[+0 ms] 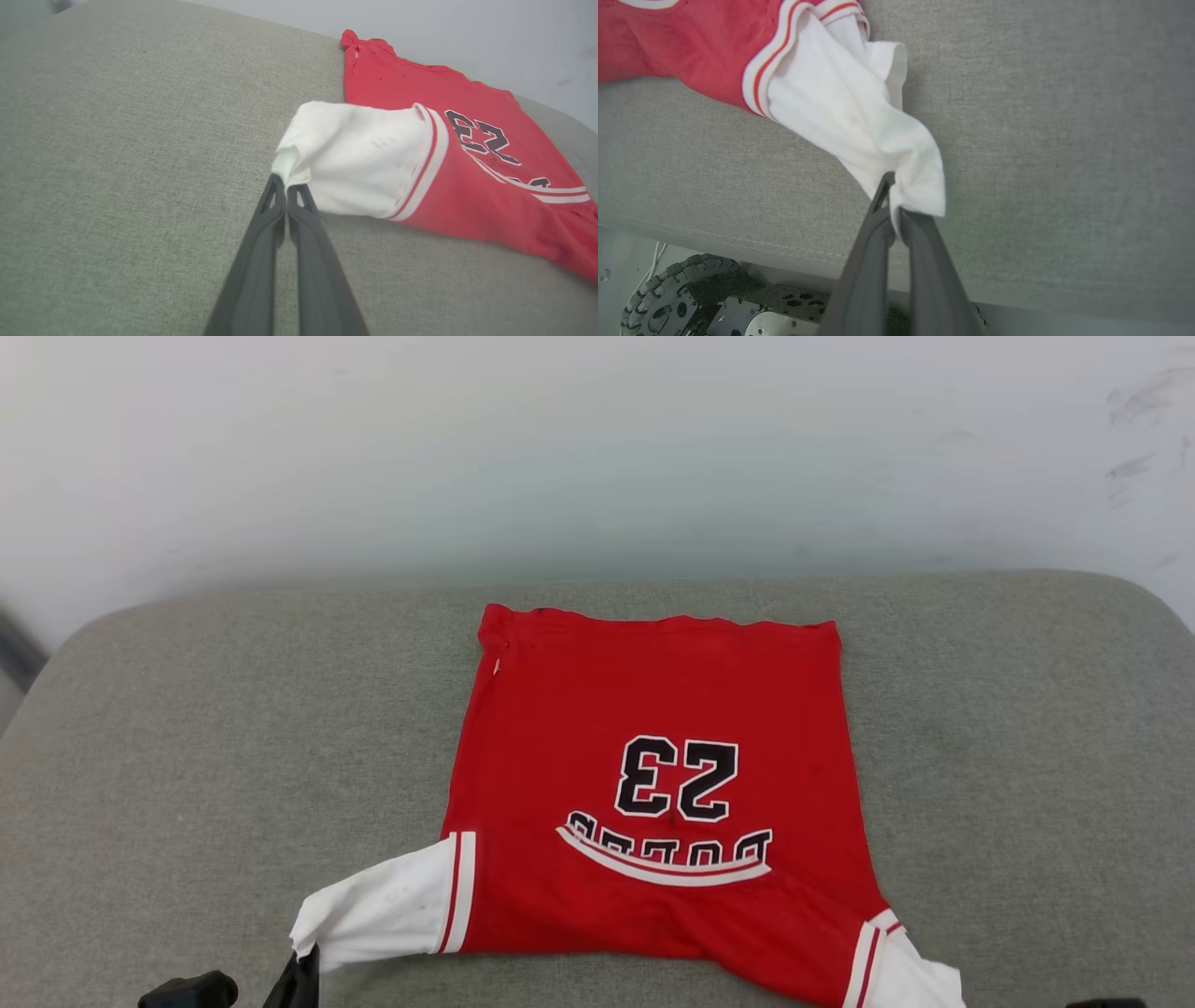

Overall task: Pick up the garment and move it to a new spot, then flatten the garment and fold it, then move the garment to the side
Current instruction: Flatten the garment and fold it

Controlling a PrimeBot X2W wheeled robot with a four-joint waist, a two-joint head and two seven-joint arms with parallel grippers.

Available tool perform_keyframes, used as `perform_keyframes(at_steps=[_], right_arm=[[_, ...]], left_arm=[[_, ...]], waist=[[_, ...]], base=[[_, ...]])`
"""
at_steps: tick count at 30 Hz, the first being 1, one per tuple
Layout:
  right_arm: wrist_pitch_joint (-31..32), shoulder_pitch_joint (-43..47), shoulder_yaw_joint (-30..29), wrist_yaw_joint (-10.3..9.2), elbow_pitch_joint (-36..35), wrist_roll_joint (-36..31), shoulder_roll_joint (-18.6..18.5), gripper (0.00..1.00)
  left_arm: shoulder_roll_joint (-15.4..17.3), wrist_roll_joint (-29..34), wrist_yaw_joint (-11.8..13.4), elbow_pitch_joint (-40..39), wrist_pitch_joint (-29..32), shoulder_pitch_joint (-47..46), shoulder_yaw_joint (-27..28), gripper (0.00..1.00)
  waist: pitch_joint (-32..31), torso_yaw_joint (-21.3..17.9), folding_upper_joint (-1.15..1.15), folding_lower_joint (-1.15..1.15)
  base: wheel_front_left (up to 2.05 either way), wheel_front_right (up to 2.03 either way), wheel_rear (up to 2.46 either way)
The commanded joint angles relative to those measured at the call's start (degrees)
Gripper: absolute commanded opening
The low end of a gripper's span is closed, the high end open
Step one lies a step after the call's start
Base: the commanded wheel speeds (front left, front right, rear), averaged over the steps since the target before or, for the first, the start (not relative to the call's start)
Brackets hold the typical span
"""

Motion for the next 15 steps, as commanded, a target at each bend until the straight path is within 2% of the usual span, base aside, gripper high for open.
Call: perform_keyframes(at_steps=[1,2,3,4,10,15], right_arm=[[0.72,0.92,-0.28,-0.04,-0.65,-0.63,0.54,0.33],[2.03,1.94,-1.22,-0.04,-2.3,-1.37,1.52,0.53],[2.94,2.53,-2.06,-0.04,-3.85,-1.95,2.49,0.94],[3.68,2.83,-2.86,-0.04,-5.28,-2.45,3.28,1.0],[1.78,-3.31,-7.71,-0.04,-9.85,-4.81,5.71,1.0],[-0.45,-15.77,-11.46,-0.03,-4.28,-2.85,4.32,1.0]], left_arm=[[0.21,0.4,0.36,-0.27,-0.5,0.29,0.23,0.0],[0.22,0.86,0.54,-0.74,-0.95,0.41,0.17,0.0],[0.04,0.98,0.72,-1.1,-1.22,0.41,0.05,0.0],[-0.1,1.36,0.78,-1.58,-1.63,0.2,-0.1,0.0],[-0.23,3.31,-0.05,-3.49,-2.95,-2.7,-1.09,0.0],[-1.03,5.16,-0.18,-5.96,-3.83,-7.17,-1.6,0.0]], waist=[[0.12,0.1,0.0,0.02],[0.19,0.16,0.0,0.02],[0.3,0.16,0.0,0.02],[0.42,0.16,0.0,0.02],[2.38,0.61,0.0,0.02],[7.08,1.7,0.0,0.02]], base=[[0.0,0.0,0.0],[0.0,0.0,0.0],[0.0,0.0,0.0],[0.0,0.0,0.0],[0.0,0.0,0.0],[0.0,0.0,0.0]])
